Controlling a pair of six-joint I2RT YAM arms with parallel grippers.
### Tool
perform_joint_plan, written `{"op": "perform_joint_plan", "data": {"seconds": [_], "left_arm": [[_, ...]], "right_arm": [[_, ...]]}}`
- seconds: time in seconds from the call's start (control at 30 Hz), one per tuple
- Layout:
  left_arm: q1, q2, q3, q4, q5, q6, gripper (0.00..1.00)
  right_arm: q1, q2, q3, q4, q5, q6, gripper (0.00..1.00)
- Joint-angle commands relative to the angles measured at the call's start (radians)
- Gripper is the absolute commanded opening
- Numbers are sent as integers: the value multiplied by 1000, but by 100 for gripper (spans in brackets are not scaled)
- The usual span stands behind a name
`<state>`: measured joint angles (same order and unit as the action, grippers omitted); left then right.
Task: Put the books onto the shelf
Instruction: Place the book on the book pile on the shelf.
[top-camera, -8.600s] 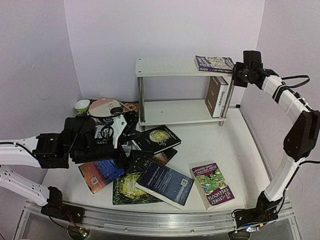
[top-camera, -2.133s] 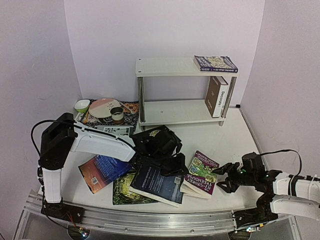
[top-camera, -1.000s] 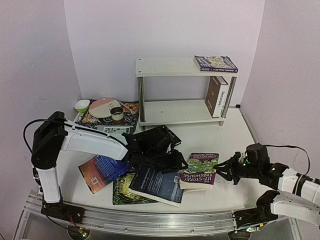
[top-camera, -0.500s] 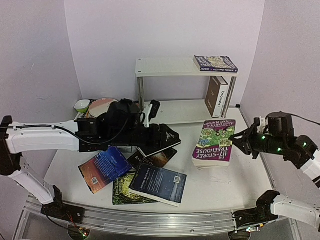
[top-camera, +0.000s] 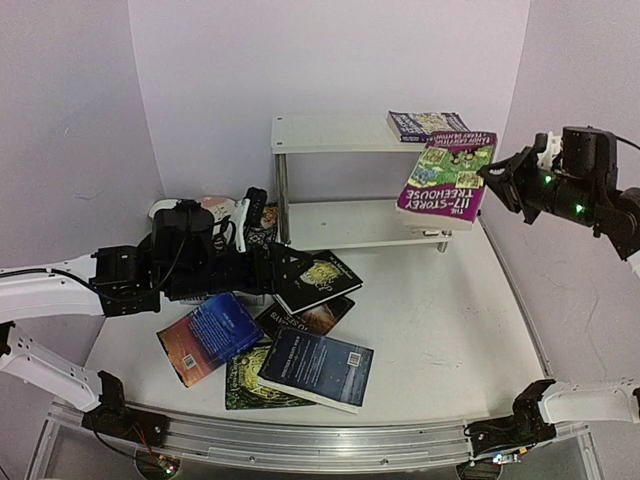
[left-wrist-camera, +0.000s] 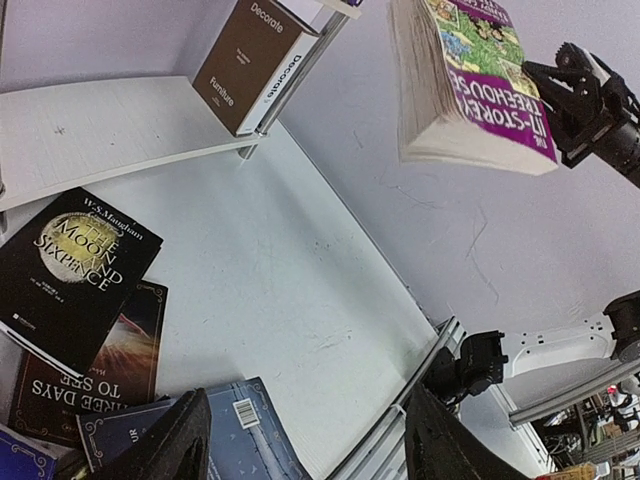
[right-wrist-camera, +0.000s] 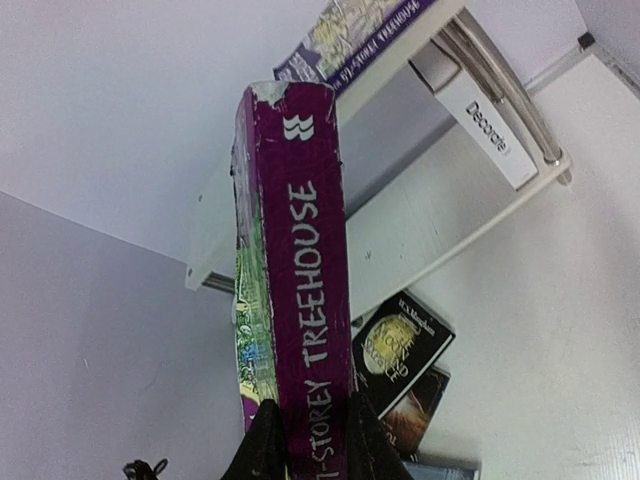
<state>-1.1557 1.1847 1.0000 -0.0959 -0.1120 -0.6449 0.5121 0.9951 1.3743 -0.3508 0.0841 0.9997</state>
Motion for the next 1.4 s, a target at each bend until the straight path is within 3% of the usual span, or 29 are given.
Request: {"op": "perform_joint_plan", "data": {"seconds": [0.0, 0.57, 0.9, 1.17, 1.37], "left_arm": [[1, -52, -29, 30, -43, 16, 67], [1, -153, -65, 24, -67, 24, 66], [-1, -130, -49, 19, -45, 13, 66], [0, -109, -36, 20, -32, 11, 66], [-1, -86, -23, 19, -30, 13, 66]], "right_arm": [[5, 79, 143, 213, 145, -10, 0], [-3, 488, 487, 593, 428, -6, 0], [-136, 721, 647, 732, 379, 305, 0], [-185, 894, 832, 774, 416, 362, 0], [-188, 928, 802, 783, 426, 398, 0]]}}
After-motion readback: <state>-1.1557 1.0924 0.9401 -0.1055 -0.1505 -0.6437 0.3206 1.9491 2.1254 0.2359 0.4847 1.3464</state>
